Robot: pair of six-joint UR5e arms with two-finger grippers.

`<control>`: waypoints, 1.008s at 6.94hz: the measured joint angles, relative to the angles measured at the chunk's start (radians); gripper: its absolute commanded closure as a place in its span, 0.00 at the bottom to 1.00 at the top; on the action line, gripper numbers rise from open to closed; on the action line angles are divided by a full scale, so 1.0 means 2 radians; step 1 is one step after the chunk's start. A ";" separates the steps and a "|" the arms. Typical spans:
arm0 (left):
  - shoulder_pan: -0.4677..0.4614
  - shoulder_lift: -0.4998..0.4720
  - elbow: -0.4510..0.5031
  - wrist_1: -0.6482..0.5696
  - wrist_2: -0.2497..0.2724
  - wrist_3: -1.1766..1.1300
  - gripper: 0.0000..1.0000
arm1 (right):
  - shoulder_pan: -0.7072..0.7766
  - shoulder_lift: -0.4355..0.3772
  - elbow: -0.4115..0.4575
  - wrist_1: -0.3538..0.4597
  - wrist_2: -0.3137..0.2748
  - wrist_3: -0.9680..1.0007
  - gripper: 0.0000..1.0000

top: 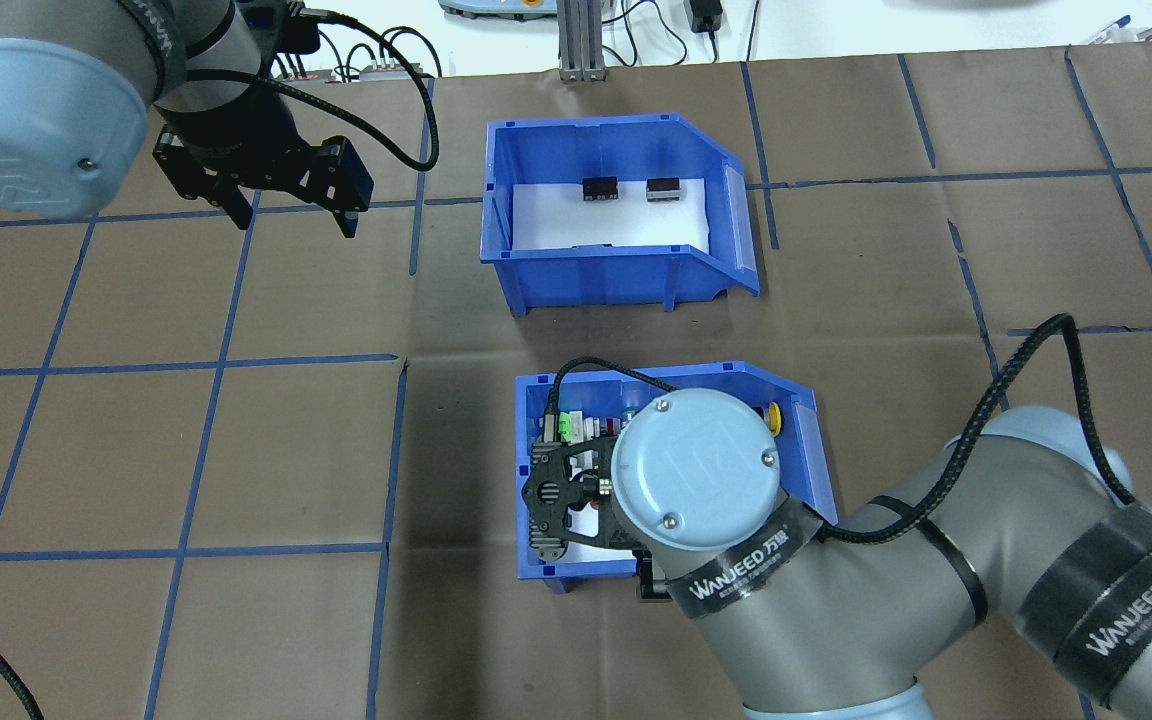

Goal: Place battery box in front

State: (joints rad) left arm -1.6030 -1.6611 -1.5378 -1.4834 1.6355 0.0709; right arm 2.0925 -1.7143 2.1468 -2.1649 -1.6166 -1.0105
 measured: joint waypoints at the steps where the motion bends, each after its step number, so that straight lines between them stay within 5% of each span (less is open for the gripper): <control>1: 0.000 0.000 0.001 0.000 0.000 -0.001 0.01 | -0.024 -0.007 -0.015 0.011 -0.004 0.001 0.00; 5: 0.000 0.000 0.001 0.000 0.000 -0.001 0.01 | -0.164 -0.015 -0.094 0.079 -0.002 0.032 0.00; 7: 0.000 0.000 0.001 0.001 0.000 -0.002 0.01 | -0.194 -0.005 -0.116 0.090 -0.001 0.173 0.00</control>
State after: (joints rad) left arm -1.6030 -1.6612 -1.5357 -1.4819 1.6352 0.0665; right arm 1.7055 -1.7253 1.9151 -1.9841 -1.6178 -0.6642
